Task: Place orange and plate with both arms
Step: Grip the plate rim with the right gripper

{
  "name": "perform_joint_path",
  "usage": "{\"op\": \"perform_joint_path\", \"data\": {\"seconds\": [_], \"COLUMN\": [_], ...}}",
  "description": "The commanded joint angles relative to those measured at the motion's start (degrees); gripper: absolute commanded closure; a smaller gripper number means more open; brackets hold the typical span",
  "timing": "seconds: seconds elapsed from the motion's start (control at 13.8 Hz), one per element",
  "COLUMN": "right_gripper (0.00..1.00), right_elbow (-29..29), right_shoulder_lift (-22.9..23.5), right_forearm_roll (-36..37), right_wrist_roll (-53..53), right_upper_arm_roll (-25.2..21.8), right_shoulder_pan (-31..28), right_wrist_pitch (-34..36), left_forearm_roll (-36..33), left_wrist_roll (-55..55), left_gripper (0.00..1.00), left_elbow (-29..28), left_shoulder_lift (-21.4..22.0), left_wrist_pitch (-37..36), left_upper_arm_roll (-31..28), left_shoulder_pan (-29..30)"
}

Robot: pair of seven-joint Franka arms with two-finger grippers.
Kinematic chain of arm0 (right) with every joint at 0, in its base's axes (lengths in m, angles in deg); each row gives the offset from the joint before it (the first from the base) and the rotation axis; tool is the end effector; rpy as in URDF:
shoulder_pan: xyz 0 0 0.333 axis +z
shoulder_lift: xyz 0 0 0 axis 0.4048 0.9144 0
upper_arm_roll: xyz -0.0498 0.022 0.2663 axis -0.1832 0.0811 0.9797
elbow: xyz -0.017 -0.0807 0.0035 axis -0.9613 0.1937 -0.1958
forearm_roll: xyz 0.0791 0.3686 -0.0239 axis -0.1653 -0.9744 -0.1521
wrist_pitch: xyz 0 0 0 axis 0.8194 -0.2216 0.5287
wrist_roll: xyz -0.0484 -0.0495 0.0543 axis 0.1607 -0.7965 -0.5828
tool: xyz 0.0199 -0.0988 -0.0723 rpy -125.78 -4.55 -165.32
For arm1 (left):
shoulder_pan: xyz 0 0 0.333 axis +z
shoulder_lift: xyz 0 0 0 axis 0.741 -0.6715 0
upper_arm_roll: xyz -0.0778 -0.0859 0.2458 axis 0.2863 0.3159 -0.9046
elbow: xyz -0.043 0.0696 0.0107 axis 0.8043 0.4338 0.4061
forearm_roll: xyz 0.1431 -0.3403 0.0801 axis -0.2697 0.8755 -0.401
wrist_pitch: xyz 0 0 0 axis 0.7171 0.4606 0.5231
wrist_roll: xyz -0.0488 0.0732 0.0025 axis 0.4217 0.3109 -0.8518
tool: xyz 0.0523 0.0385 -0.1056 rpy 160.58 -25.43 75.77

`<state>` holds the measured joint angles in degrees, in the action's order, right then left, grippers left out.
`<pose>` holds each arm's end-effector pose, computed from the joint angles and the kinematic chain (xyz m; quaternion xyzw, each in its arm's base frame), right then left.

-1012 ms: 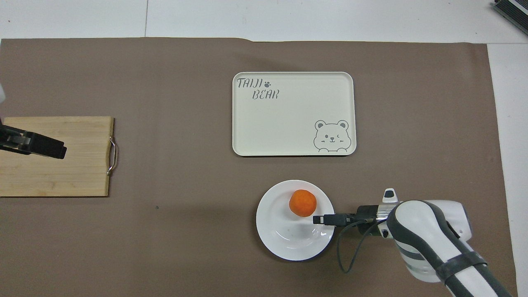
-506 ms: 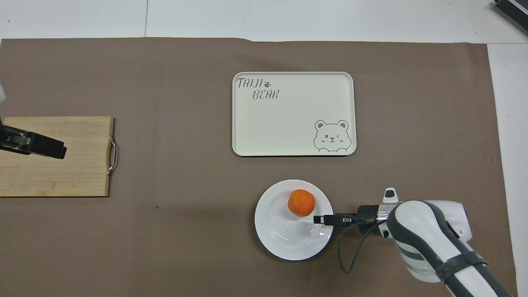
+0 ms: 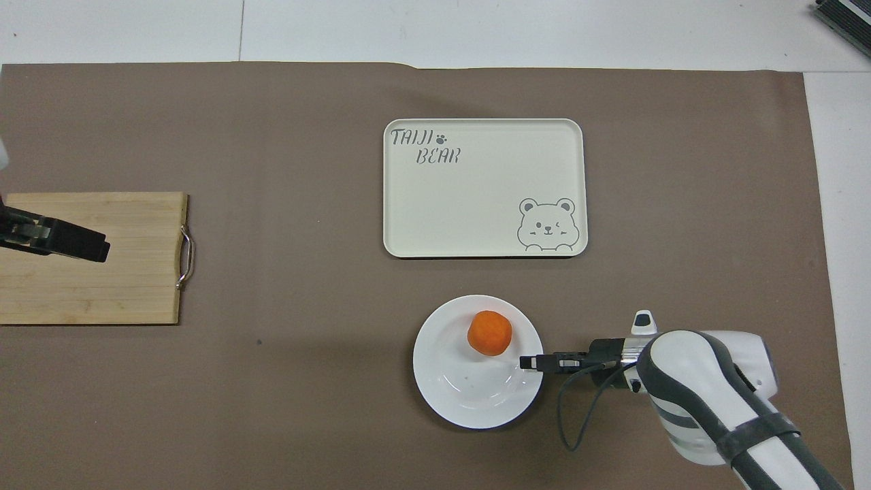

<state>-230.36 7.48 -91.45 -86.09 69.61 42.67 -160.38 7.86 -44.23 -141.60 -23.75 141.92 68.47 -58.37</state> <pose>0.3797 0.1160 0.2120 -0.9071 0.0233 0.0338 0.4190 0.5134 -0.0589 0.5978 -0.9919 0.1250 0.0210 0.0045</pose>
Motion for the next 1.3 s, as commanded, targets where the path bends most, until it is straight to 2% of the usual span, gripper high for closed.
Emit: {"op": "perform_joint_path", "data": {"seconds": [0.0, 0.14, 0.58, 1.23], "right_gripper": [0.92, 1.00, 1.00, 1.00], "right_elbow": [-0.3, -0.2, 1.3, 5.1], "right_shoulder_lift": [0.1, 0.1, 0.4, -2.4], "right_forearm_roll": [-1.8, -1.8, -1.7, 0.5], "right_wrist_roll": [-2.5, -2.6, -7.3, -5.7], "right_upper_arm_roll": [0.0, -0.1, -0.2, -0.6], "right_shoulder_pan": [0.1, 0.1, -3.1, -7.3], "right_wrist_pitch": [-0.9, -0.8, 4.8, 11.2], "left_forearm_roll": [-0.9, -0.9, -0.9, -0.9], "left_wrist_roll": [0.2, 0.2, 0.2, 0.2], "left_gripper": [0.00, 0.00, 0.00, 0.00], "left_elbow": [0.7, 0.7, 0.7, 0.7], "left_shoulder_lift": [-0.1, -0.1, -0.1, -0.1], "left_wrist_pitch": [-0.4, -0.4, -0.4, -0.4], "left_upper_arm_roll": [0.2, 0.2, 0.2, 0.2], "left_shoulder_pan": [0.4, 0.4, 0.4, 0.4]}}
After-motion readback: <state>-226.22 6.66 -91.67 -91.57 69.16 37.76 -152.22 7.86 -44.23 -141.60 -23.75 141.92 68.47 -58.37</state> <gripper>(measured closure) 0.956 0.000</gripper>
